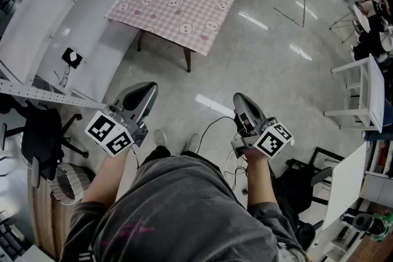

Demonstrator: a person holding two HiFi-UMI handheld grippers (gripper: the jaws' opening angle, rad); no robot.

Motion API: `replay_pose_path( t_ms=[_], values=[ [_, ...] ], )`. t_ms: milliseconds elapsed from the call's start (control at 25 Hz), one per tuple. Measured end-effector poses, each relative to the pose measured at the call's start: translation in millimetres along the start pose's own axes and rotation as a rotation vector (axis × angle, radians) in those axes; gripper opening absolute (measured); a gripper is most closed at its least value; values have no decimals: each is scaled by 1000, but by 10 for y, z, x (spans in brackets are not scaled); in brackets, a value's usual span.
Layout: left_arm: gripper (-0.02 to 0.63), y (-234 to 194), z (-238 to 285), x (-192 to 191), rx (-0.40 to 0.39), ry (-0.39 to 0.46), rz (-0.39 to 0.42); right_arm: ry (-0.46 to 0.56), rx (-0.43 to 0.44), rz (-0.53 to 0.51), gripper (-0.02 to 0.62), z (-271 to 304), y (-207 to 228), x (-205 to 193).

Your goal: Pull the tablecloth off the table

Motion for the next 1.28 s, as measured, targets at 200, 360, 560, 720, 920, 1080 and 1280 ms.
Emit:
replay_pose_path(
  t_ms=[200,360,560,720,920,1080,1280],
  values=[
    [0,0,14,-2,-2,-3,1,-4,-3,3,2,5,24,-3],
    [0,-9,8,-31,1,-5,-1,-6,-2,4,2,25,36,-12],
    [0,-4,26,-48,2,-7,-3,-12,16,-5,2,48,3,5],
    [1,42,47,-107,5,-11,-8,-16,20,-3,2,18,46,5],
    [0,154,80,-165,16,-15,-11,-35,17,9,2,-53,152,1],
    [1,319,125,-228,24,-22,-12,-50,14,36,2,-166,278,3],
    [0,509,160,-279,38,-14,-12,-52,21,51,2,-333,404,33]
  ],
)
Point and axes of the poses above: the fingertips, and each gripper's own axes: z forward along the fingers, y to its right, x out of its top, the point moved 1 cm from there along -z, backward along the fingers, and after that the axes turned 12 degrees about z, right-handed, at the moved point
